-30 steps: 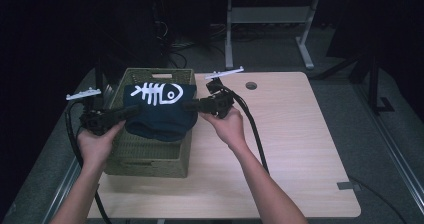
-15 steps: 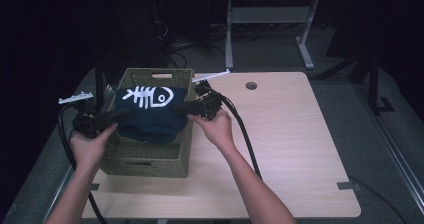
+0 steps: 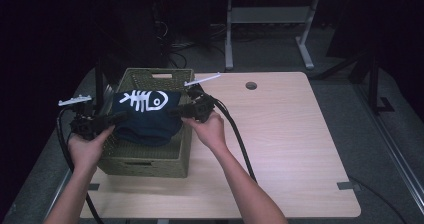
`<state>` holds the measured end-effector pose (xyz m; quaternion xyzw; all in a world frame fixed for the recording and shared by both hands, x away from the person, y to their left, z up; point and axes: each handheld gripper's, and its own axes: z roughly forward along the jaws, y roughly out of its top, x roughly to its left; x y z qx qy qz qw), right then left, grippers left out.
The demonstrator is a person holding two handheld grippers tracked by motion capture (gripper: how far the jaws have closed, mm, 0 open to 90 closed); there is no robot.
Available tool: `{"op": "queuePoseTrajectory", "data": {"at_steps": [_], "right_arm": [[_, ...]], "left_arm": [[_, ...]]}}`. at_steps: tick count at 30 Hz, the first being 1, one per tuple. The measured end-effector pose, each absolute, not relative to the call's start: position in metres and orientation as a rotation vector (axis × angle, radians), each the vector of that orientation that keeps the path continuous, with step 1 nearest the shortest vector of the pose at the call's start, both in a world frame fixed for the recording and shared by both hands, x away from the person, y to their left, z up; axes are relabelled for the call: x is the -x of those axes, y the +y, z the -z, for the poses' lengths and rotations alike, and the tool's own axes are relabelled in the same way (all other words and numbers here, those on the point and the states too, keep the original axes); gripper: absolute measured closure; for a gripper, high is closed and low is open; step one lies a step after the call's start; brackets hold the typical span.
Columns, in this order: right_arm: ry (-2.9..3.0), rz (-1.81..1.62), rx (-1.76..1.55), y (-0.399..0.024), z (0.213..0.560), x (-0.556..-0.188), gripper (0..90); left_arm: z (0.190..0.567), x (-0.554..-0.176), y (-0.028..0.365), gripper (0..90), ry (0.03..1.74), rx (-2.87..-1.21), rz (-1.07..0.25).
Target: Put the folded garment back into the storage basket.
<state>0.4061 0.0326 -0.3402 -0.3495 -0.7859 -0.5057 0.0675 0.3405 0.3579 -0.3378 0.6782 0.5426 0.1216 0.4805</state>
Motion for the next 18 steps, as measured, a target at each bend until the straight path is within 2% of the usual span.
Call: {"op": "queuePoseTrajectory", "data": {"at_steps": [18], "right_arm": [[-2.406, 1.455, 1.058, 0.052, 0.359, -0.407, 71.6]], "left_arm": [[0.351, -0.345, 0.370, 65.0, 1.362, -1.709, -0.301]]}}
